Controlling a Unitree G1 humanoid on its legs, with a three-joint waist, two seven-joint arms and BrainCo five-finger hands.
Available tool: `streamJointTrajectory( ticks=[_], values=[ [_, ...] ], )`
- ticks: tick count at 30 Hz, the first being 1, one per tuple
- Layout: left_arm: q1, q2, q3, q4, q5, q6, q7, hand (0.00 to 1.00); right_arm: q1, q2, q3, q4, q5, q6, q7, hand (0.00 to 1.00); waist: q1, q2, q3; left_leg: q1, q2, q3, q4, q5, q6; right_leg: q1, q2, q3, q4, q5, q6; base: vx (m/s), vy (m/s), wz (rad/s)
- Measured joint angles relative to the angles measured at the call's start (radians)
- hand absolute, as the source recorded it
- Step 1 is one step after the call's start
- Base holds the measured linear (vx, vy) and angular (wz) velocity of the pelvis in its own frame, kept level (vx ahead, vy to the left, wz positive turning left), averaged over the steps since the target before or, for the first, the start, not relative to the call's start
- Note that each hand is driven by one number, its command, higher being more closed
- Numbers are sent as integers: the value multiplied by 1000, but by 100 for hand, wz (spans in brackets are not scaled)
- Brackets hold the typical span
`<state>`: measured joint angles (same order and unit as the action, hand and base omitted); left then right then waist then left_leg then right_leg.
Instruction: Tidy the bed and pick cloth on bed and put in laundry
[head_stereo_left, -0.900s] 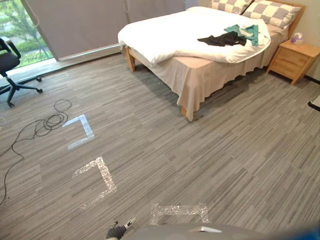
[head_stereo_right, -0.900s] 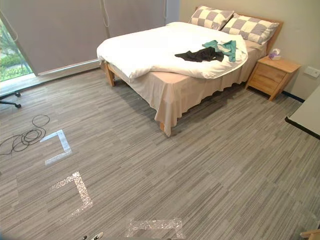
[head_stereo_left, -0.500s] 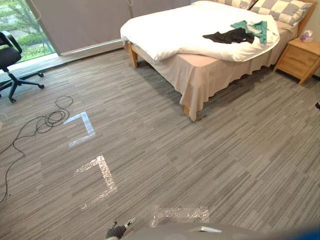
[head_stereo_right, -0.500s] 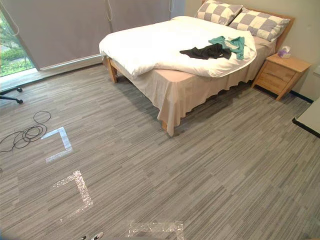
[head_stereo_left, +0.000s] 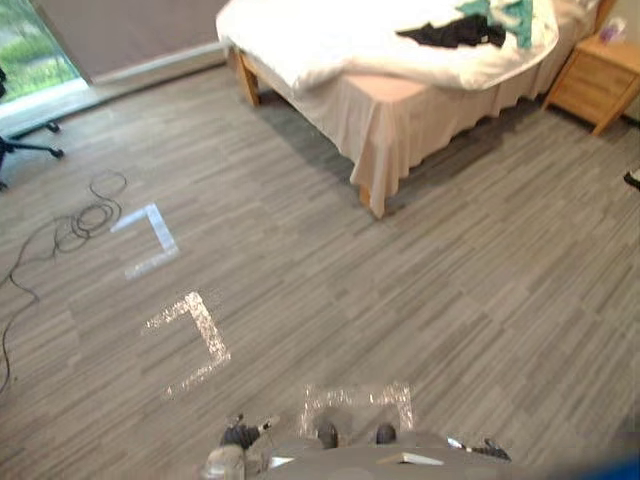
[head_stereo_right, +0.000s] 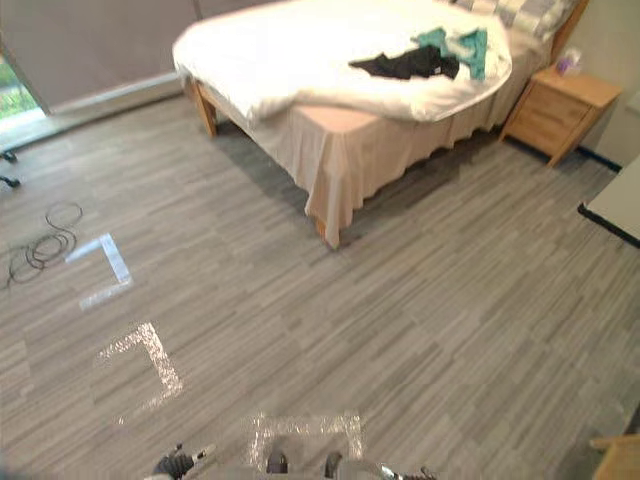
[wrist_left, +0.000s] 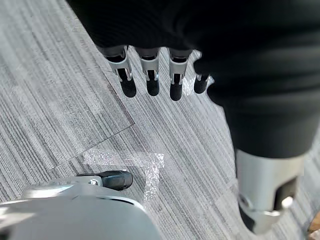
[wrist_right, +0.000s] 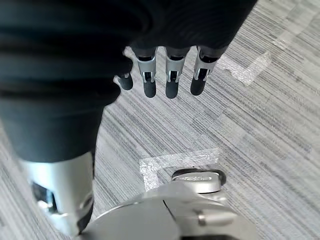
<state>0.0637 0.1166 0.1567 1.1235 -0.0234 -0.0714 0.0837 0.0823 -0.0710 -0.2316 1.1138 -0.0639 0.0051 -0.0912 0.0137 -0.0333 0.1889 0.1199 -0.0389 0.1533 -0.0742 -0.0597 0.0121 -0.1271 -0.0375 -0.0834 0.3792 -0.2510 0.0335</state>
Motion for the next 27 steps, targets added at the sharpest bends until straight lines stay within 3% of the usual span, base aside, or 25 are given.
streamJointTrajectory(
  ticks=[3, 4, 6, 7, 8, 9, 10, 12, 14, 15, 16, 19, 22, 23, 24, 25, 26, 27],
  values=[
    [-20, 0, -3, 1, -3, 1, 1, 0, -11, 7, -37, 2, 7, -1, -1, 0, -29, 5, 7, 3, 11, 0, 4, -17, 0, -5, 4, -27, 11, -4, -8, 110, -98, -19],
    [-57, -8, -21, 4, -2, 1, 1, 0, -17, 7, -63, 0, 22, -10, 0, 0, -38, 23, 28, 11, 36, -8, -2, -21, 8, -59, 8, -69, 105, -8, -2, 5, -98, 7],
    [-102, -37, -65, 8, 4, -1, -1, 0, -28, 1, -81, 4, 40, -12, 1, 0, -55, 49, 43, 26, 89, -17, -9, -40, -21, -102, 34, -84, 15, -9, -43, -196, -24, 11],
    [-112, -47, -87, 9, 6, -2, -4, 0, -32, 1, -80, 4, 45, -13, 1, 0, -56, 61, 51, 32, 104, -18, -11, -48, -32, -120, 33, -89, -20, 10, -38, -279, 29, 5],
    [-127, -65, -115, 23, 13, -5, -14, 0, -37, 9, -79, 5, 51, -13, 0, 0, -65, 47, 48, 46, 124, -17, -11, -70, -50, -151, 17, -98, -102, 83, -34, -113, -86, 8],
    [-148, -75, -121, 43, 16, -5, -25, 0, -22, 26, -80, 11, 55, -13, -2, 0, -83, 13, 42, 84, 147, -17, -5, -109, -75, -155, -6, -136, -121, 212, -38, 153, -219, -3],
    [-148, -93, -133, 49, 17, -6, -36, 0, -20, 20, -87, 10, 61, -15, -1, 0, -83, 27, 37, 110, 192, -1, 10, -131, -73, -142, 32, -156, -92, 171, -69, 437, -311, -5],
    [-152, -113, -147, 41, 22, -12, -39, 0, -18, 22, -111, 10, 62, -18, -2, 0, -83, 37, 38, 99, 220, 6, 104, -126, -97, -117, 62, -165, -79, 138, -115, 535, -295, -21],
    [-140, -134, -141, 31, 37, -10, -40, 0, -5, 20, -113, -12, 65, -18, -5, 0, -96, 52, 42, 19, 255, -4, 409, -127, -106, -15, 86, -167, -128, 122, -142, 378, -214, -17],
    [-131, -147, -120, -2, 36, -10, -39, 0, -1, 15, -106, -31, 66, -17, -5, 0, -99, 65, 51, -71, 284, -27, 688, -67, -106, 63, 103, -156, -168, 113, -155, 194, -146, -38],
    [-121, -154, -114, -44, 35, -13, -37, 0, -10, 2, -80, -45, 65, -13, -10, 0, -83, 77, 52, -168, 297, -69, 948, -22, -120, 125, 118, -118, -193, 95, -177, 181, -156, -64],
    [-128, -146, -109, -98, 28, -25, -30, 0, -53, -29, 29, -47, 59, -13, -29, 0, -34, 79, 61, -330, 299, -81, 1223, -48, -122, 233, 130, -9, -245, 85, -192, 231, -86, -112],
    [-150, -144, -110, -126, -12, -31, -12, 0, -109, -6, 56, -57, 60, -13, -41, 0, 7, 71, 62, -456, 265, -82, 1140, -98, -111, 301, 108, 70, -294, 68, -197, 424, -2, -105],
    [-173, -149, -122, -122, -27, -30, 7, 0, -165, 43, 39, -42, 49, -9, -41, 0, 9, 48, 71, -496, 180, -75, 872, -130, -101, 354, 58, 94, -320, 43, -153, 676, 129, -96],
    [-172, -149, -157, -115, -26, -29, 8, 0, -179, 71, 29, -25, 40, -10, -39, 0, 10, 35, 61, -486, 113, -62, 571, -85, -74, 378, 16, 92, -320, 19, -111, 658, 162, -71],
    [-172, -150, -172, -112, -26, -29, 8, 0, -190, 75, 29, -24, 40, -11, -37, 0, 10, 43, 57, -485, 97, -49, 454, -42, -64, 393, 7, 90, -321, 9, -95, 601, 224, -34],
    [-160, -152, -193, -101, -26, -29, 8, 0, -184, 75, 17, -23, 39, -11, -36, 0, 9, 64, 45, -482, 71, -8, 255, 65, -50, 423, 2, 89, -323, -9, -63, 617, 282, -19],
    [-151, -151, -194, -93, -25, -30, 8, 0, -161, 67, 4, -11, 39, -12, -33, 0, 20, 93, 31, -475, 75, 37, 154, 187, 21, 460, 14, 91, -321, -31, -29, 701, 330, -16]
  ],
)
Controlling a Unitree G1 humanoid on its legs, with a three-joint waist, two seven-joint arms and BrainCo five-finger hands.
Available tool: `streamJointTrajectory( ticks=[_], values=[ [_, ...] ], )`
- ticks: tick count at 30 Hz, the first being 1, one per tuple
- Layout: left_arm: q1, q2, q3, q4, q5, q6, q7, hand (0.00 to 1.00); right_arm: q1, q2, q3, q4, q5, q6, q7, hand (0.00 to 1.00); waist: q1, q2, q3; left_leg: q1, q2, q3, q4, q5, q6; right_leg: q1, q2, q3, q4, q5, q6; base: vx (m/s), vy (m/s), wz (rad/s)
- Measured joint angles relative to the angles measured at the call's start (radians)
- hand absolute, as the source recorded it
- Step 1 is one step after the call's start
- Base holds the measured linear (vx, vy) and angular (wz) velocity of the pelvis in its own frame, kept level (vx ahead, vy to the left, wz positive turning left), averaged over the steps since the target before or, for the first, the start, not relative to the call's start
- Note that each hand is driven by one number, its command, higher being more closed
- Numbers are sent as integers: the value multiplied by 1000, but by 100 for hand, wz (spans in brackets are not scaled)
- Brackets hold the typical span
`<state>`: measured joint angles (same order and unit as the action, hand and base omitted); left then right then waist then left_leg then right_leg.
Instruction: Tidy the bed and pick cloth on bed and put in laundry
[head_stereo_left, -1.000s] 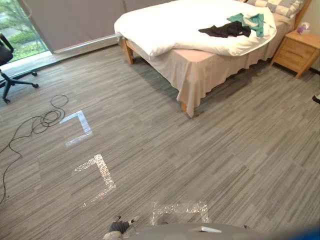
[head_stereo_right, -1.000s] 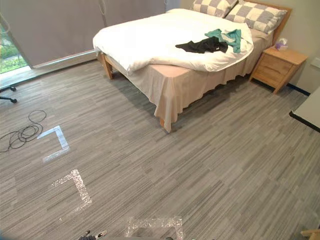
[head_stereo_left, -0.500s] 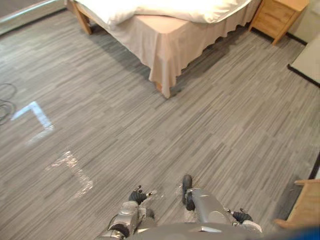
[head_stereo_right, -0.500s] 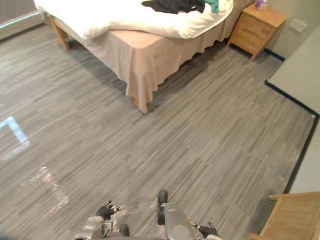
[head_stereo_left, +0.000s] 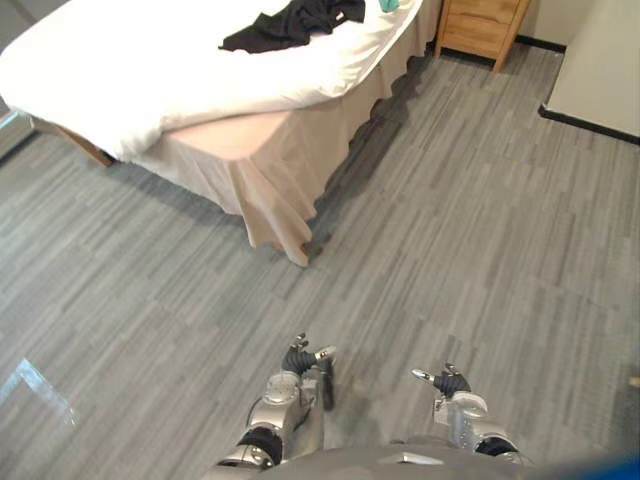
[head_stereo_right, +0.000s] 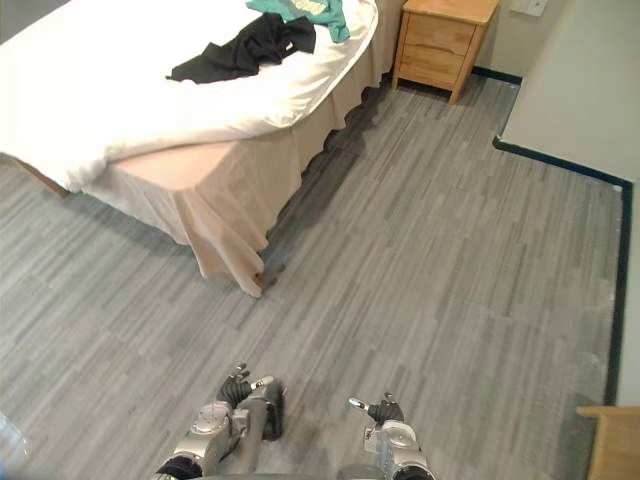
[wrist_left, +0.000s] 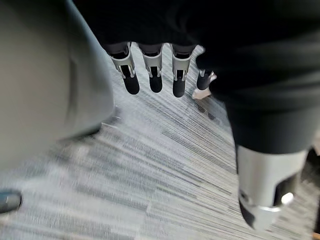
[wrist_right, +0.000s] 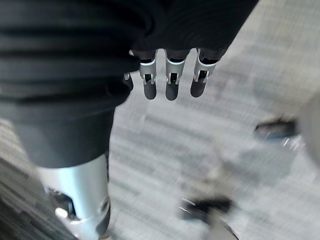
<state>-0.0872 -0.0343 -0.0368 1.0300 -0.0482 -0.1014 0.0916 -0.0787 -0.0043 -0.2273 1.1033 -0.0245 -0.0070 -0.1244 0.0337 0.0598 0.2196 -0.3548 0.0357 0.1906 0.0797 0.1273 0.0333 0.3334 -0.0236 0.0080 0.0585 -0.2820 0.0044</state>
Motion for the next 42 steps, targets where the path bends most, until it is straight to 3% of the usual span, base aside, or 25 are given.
streamJointTrajectory(
  ticks=[1, 2, 4, 6, 8, 9, 10, 12, 15, 17, 19, 20, 21, 23, 24, 27, 31, 34, 36, 37, 38, 40, 42],
  values=[
    [-11, 7, -2, 13, 1, -3, 0, 0, -2, 3, 0, 21, -1, 0, 2, 0, 13, -11, -7, 18, -19, 19, 12, 56, 54, 26, -20, 0, 2, -11, 12, 593, 246, 3],
    [-17, 20, -1, 15, 1, 0, 1, 0, -2, 5, 4, 37, -1, 1, 4, 0, 10, -40, -17, 22, -44, 24, 12, 44, 56, 21, -46, -6, 15, 2, 23, 569, 231, 21],
    [-13, 59, -1, 17, 3, -1, -2, 0, -3, 3, -22, 51, -24, -1, 5, 0, 12, -77, -27, 39, -98, 27, 35, -8, 87, -3, -88, 7, 101, 93, 55, 629, 258, 35],
    [4, 67, 0, 15, 4, 1, -2, 0, -1, 11, -51, 66, -42, 1, 9, 0, 16, -90, -31, 92, -132, 21, 41, -60, 103, -34, -97, 33, 240, 159, 84, 569, 208, 32],
    [35, 85, -7, 15, 29, 2, -2, 0, 13, 7, -82, 79, -73, 1, 12, 0, 9, -95, -34, 245, -170, -29, 16, -145, 104, -128, -91, 72, 601, 398, 224, 506, 199, 38],
    [35, 87, -15, 18, 34, 3, -2, 0, 14, 6, -79, 75, -79, 0, 14, 0, 10, -96, -34, 283, -176, -41, 8, -163, 103, -175, -92, 76, 722, 388, 228, 242, 109, 39],
    [37, 93, -28, 24, 39, 5, -1, 0, 13, 1, -68, 59, -79, 0, 15, 0, 3, -89, -34, 344, -182, -69, 5, -195, 105, -271, -102, 36, 923, 318, 180, 118, 57, 50],
    [31, 93, -58, 70, 39, 7, 0, 0, 18, -12, -52, 26, -79, -1, 12, 0, -34, -72, -31, 449, -179, -153, -14, -227, 109, -396, -133, -76, 1044, 174, 91, 82, 25, 106],
    [13, 78, -80, 96, 37, 7, -2, 0, 13, -15, -50, 5, -74, -16, 6, 0, -57, -60, -22, 564, -134, -242, -42, -237, 97, -521, -124, -104, 872, 53, 89, 359, -52, 113],
    [16, 66, -62, 94, 36, 6, -3, 0, 10, -10, -48, -5, -76, -23, 6, 0, -57, -39, -14, 594, -80, -286, -37, -270, 65, -559, -88, -85, 667, 55, 90, 402, -145, 116],
    [21, 62, -30, 92, 23, 4, -3, 0, 9, -5, -43, 6, -76, -22, 6, 0, -56, -65, -22, 615, -51, -322, -31, -323, 33, -570, -82, -27, 396, 107, 87, 478, -245, 120],
    [26, 63, -12, 93, 19, 4, -1, 0, 9, 3, -34, 16, -76, -21, 8, 0, -53, -100, -25, 619, -48, -344, -16, -370, 10, -569, -85, 14, 250, 242, 90, 504, -289, 84],
    [22, 39, 25, 88, 17, 4, -1, 0, -2, -11, -37, 20, -77, -22, 10, 0, -40, -58, -20, 602, 2, -365, 19, -393, -23, -539, -51, -12, 245, 234, 69, 459, -287, 64],
    [20, 7, 70, 83, -2, 2, -4, 0, -5, -15, -44, 19, -68, -21, 10, 0, -35, -40, -11, 582, 19, -371, 65, -383, -37, -557, -35, 12, 328, 202, 54, 331, -150, 54],
    [22, -9, 100, 84, -12, 1, -4, 0, -5, -14, -35, 12, -77, -21, 13, 0, -47, -38, -12, 587, 27, -388, 83, -374, -51, -553, -36, 11, 385, 159, 44, 255, -127, 72],
    [21, -29, 155, 72, -21, -2, -5, 0, -5, -19, -1, 12, -120, -16, 23, 0, -42, -35, -14, 578, 56, -458, 99, -342, -89, -522, -47, -60, 420, 93, 24, 216, -172, 91],
    [38, -38, 243, 69, -71, -1, -3, 0, -3, -26, 46, 18, -150, 1, 34, 0, -38, -31, -24, 520, 86, -512, 132, -289, -130, -452, -48, -133, 355, 88, 15, 120, -95, 105],
    [40, -33, 242, 51, -115, -3, -3, 0, 10, -29, 46, 22, -149, 1, 33, 0, -29, -38, -23, 460, 86, -406, 183, -245, -183, -351, -91, -222, 264, 87, 12, 81, 52, 139],
    [41, -32, 236, 51, -128, -6, -3, 0, 17, -35, 41, 36, -149, 1, 32, 0, -26, -46, -21, 428, 91, -209, 152, -289, -177, -285, -122, -252, 223, 86, 11, -36, 220, 139],
    [43, -32, 234, 52, -129, -7, -2, 0, 17, -41, 39, 48, -149, 1, 32, 0, -23, -34, -28, 421, 90, -143, 105, -270, -169, -277, -129, -274, 219, 86, 12, -123, 283, 114],
    [49, -31, 234, 54, -129, -9, -1, 0, 18, -51, 37, 55, -148, 1, 33, 0, -22, -15, -36, 417, 95, -97, 64, -204, -155, -272, -121, -280, 207, 86, 19, -70, 274, 77],
    [70, -10, 232, 56, -138, -16, 0, 0, 16, -49, 38, 62, -147, 0, 33, 0, -13, -15, -50, 451, 84, -91, -23, -215, -143, -253, -117, -265, 153, 78, 46, -17, 194, 39],
    [82, 44, 238, 82, -188, -14, 2, 0, 14, -31, 0, 69, -141, 0, 33, 0, -12, -42, -48, 454, 63, -93, -61, -202, -123, -232, -122, -265, 92, 102, 78, -27, 127, 5]
  ],
)
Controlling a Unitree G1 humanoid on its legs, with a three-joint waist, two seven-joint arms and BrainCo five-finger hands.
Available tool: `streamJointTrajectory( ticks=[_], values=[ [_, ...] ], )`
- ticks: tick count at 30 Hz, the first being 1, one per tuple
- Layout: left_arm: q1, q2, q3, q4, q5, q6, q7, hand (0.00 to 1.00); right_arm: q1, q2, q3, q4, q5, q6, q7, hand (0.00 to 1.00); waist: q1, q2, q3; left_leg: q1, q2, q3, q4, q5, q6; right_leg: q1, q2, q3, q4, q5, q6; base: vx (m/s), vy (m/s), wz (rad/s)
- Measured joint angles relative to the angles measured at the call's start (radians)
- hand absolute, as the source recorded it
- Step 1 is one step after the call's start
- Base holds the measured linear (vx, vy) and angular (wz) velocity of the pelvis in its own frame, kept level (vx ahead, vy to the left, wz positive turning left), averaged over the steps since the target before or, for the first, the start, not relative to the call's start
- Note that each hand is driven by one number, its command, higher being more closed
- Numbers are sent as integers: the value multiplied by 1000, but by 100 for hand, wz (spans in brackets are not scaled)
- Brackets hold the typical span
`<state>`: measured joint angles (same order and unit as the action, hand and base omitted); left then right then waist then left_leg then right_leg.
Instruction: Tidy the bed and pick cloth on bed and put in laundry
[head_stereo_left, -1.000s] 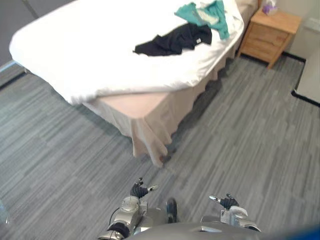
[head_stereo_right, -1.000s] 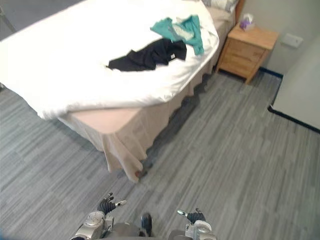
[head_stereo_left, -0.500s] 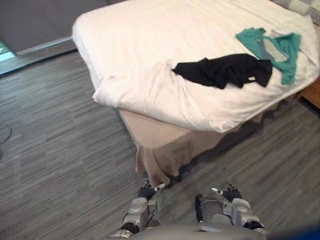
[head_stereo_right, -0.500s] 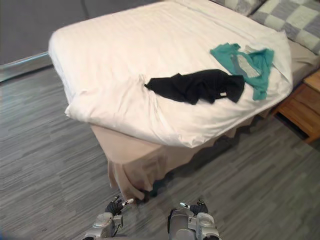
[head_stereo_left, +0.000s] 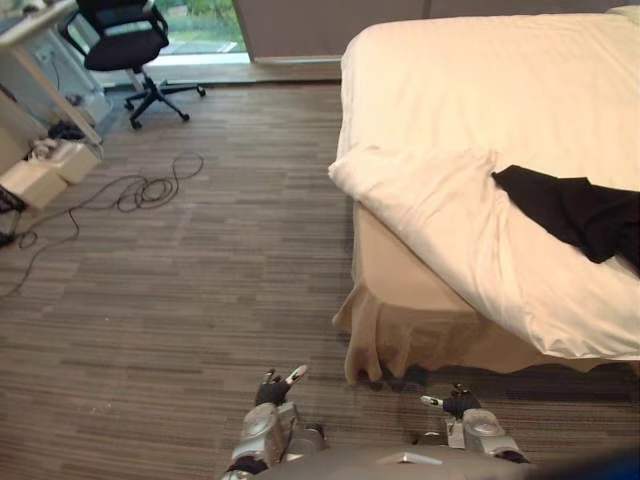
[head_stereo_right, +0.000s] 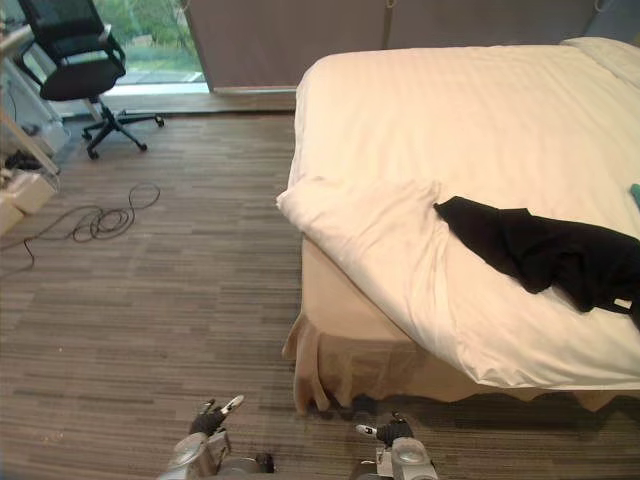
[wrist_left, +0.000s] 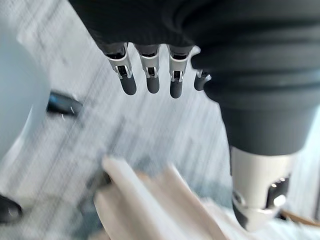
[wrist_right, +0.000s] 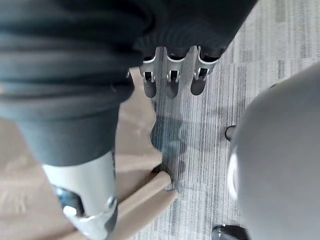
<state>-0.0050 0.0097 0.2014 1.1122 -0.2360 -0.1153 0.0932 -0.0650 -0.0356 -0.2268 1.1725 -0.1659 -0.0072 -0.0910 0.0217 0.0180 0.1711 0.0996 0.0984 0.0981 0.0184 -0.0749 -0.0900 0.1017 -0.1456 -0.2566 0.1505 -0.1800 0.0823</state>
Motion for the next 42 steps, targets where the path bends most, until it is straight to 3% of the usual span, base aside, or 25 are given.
streamJointTrajectory(
  ticks=[2, 6, 11, 14, 17, 21, 23, 25, 28, 29, 30, 31, 32, 33, 35, 38, 42],
  values=[
    [27, 20, 12, 36, -78, 2, 2, 0, 19, -4, -21, 11, 14, 2, 0, 0, -2, -8, -4, 29, -19, 6, -20, 6, 9, 30, -11, 9, -33, 10, 14, 3, 107, -13],
    [67, 16, 99, 58, -239, -2, 37, 0, 31, -6, -45, 15, 45, 3, -1, 0, -5, 0, -23, 66, -36, 29, -78, 29, 22, 44, -18, 26, -81, 34, 28, 2, 61, -14],
    [70, 12, 202, 57, -254, -7, 92, 0, 30, -9, -67, 25, 47, 2, -3, 0, -6, 2, -27, 75, -40, 33, -115, 50, 22, 47, -9, 26, -102, 44, 27, 13, -6, 1],
    [67, 57, 239, 17, -238, -8, 139, 0, 30, -9, -71, 27, 63, 3, -4, 0, -6, 2, -28, 76, -30, 48, -115, 47, 17, 49, 0, 35, -110, 48, 21, 50, -38, -10],
    [47, 148, 266, -85, -155, -11, 183, 0, 29, -16, -71, 32, 70, 2, -11, 0, -6, 1, -30, 82, -20, 69, -116, 42, 10, 49, 13, 55, -118, 54, 14, 42, -38, -24],
    [-41, 340, 263, -167, 73, -9, 242, 0, 29, -25, -67, 33, 84, 2, -20, 0, -3, 3, -37, 93, -7, 103, -119, 34, 0, 51, 28, 85, -138, 65, 6, 17, -17, -23],
    [-131, 452, 227, -219, 203, -5, 271, 0, 39, -33, -72, 21, 85, 2, -20, 0, -4, 5, -37, 93, -7, 115, -117, 31, 0, 49, 30, 99, -148, 72, 7, 17, 3, -16],
    [-186, 513, 198, -263, 251, -4, 280, 0, 49, -40, -73, 9, 85, 2, -18, 0, -4, 7, -37, 97, -7, 124, -116, 26, -1, 48, 31, 106, -149, 72, 7, 25, 14, -14],
    [-314, 601, 141, -355, 302, 19, 306, 0, 77, -53, -97, -22, 91, 2, -8, 0, 1, 37, -32, 125, 9, 193, -115, 11, -13, 14, 41, 163, -111, 69, 6, 3, 39, -53],
    [-399, 658, 89, -364, 304, 39, 310, 0, 84, -50, -116, -28, 104, 1, -5, 0, 12, 40, -34, 128, 10, 203, -114, 10, -14, -12, 50, 178, -73, 64, 1, -82, 22, -49],
    [-512, 803, -62, -371, 312, 43, 288, 0, 82, -51, -116, -27, 106, 3, 10, 0, 18, 22, -37, 117, 17, 208, -107, 11, -13, -29, 57, 190, -34, 57, -5, -59, 7, -39],
    [-526, 871, -107, -413, 333, 40, 254, 0, 83, -47, -114, -28, 105, 4, 19, 0, 4, 14, -39, 111, 19, 213, -100, 11, -13, -37, 57, 189, -25, 56, -4, -28, -48, -34],
    [-481, 918, -70, -611, 371, 13, 230, 0, 92, -40, -99, -48, 105, 8, 22, 0, -16, 9, -42, 106, 24, 225, -90, 10, -13, -52, 55, 189, -13, 55, -4, 55, -45, -33],
    [-404, 866, 57, -831, 404, -31, 233, 0, 120, -50, -101, -62, 103, 7, 22, 0, -17, 17, -46, 104, 21, 222, -80, 9, -14, -57, 51, 188, -16, 55, -4, 91, -45, -33],
    [-344, 730, 116, -1006, 462, -68, 241, 0, 143, -57, -116, -59, 103, 15, 22, 0, -14, 27, -50, 111, 12, 220, -63, 9, -14, -38, 40, 188, -44, 55, -5, 120, -19, -15],
    [-302, 616, 34, -1007, 540, -31, 240, 0, 142, -61, -114, -43, 102, 21, 25, 0, -15, 29, -53, 127, 25, 224, -38, 1, -26, -12, 51, 188, -49, 56, -13, 64, -34, -5],
    [-321, 611, -96, -1005, 625, -7, 240, 0, 118, -60, -106, -39, 72, 20, 28, 0, -30, 26, -56, 125, 46, 232, -47, -4, -32, -15, 76, 189, -89, 70, -33, 5, -53, -13]
  ],
)
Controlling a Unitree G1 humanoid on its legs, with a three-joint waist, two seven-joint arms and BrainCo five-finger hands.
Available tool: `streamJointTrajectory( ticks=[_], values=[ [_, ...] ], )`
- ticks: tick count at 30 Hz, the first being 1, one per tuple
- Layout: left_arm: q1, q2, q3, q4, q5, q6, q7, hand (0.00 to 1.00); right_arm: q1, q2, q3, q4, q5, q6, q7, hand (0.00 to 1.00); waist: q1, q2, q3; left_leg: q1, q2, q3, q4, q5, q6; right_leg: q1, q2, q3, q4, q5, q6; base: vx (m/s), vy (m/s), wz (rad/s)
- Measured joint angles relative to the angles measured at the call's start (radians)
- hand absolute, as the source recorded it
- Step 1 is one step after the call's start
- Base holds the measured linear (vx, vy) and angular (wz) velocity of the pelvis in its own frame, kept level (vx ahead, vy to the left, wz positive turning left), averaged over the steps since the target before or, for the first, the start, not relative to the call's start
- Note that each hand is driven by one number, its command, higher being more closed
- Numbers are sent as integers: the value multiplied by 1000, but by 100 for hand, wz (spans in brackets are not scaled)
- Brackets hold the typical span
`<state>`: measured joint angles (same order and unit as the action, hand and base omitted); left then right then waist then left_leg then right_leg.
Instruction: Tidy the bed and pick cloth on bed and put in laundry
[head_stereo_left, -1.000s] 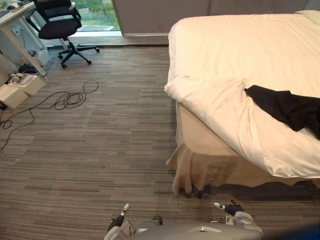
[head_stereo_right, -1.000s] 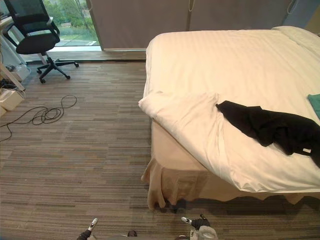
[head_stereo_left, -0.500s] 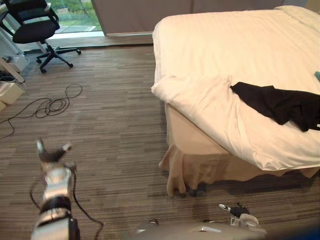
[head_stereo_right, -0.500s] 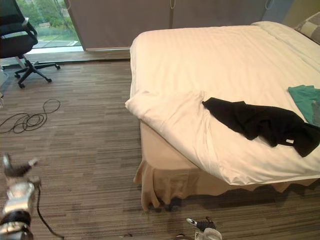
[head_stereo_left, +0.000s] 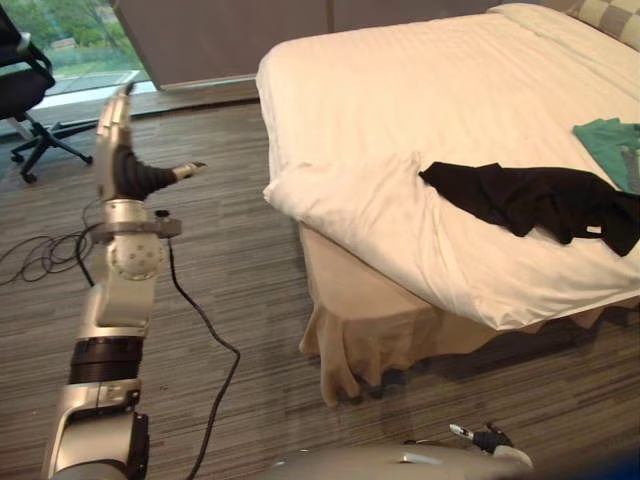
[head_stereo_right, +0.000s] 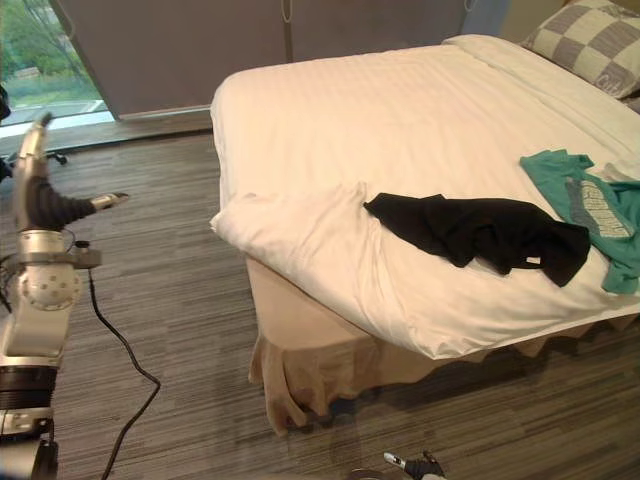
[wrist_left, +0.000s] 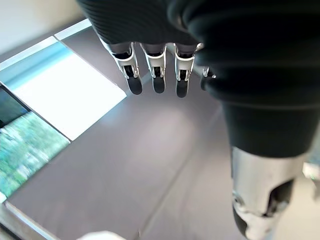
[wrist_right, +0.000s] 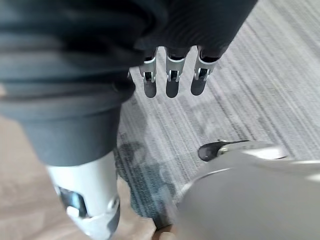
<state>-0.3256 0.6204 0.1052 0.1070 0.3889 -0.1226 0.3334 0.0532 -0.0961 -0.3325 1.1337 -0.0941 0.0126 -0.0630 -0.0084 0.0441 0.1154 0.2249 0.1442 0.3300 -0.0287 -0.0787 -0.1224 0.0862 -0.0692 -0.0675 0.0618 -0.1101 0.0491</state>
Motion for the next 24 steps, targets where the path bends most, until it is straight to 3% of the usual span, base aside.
streamJointTrajectory(
  ticks=[6, 9, 17, 20, 24],
  values=[
    [-127, -57, -180, 144, 113, 10, -16, 0, 5, -21, 9, 2, -9, 1, -7, 0, -59, 40, -5, -34, -8, 21, -2, 0, 0, -14, -2, 2, -70, 70, 6, -39, 22, -15],
    [-183, -71, -269, 205, 138, 14, -29, 0, 23, -23, 11, 2, -10, 2, -14, 0, -70, 51, 1, -41, -10, 39, -1, 0, 0, -27, -1, 3, -88, 96, 7, -77, 4, -24],
    [-343, -70, -381, 353, 228, 39, -55, 0, -15, -36, 5, -21, -9, -8, -41, 0, -115, 101, 38, -155, -21, 45, -8, 15, 22, -158, -1, 8, -105, 147, 6, -131, -25, -14],
    [-443, -70, -420, 376, 236, 43, -54, 0, -38, -39, 4, -34, -8, -10, -52, 0, -115, 103, 68, -220, -23, 46, -7, 33, 32, -220, -5, 21, -118, 175, 6, -191, -51, -9],
    [-569, -67, -427, 443, 266, 75, -53, 0, -85, -33, 2, -39, 12, -21, -64, 0, -145, 101, 123, -280, -30, 50, -44, 79, 34, -293, -9, 29, -135, 213, 6, -110, -42, -4]
  ],
)
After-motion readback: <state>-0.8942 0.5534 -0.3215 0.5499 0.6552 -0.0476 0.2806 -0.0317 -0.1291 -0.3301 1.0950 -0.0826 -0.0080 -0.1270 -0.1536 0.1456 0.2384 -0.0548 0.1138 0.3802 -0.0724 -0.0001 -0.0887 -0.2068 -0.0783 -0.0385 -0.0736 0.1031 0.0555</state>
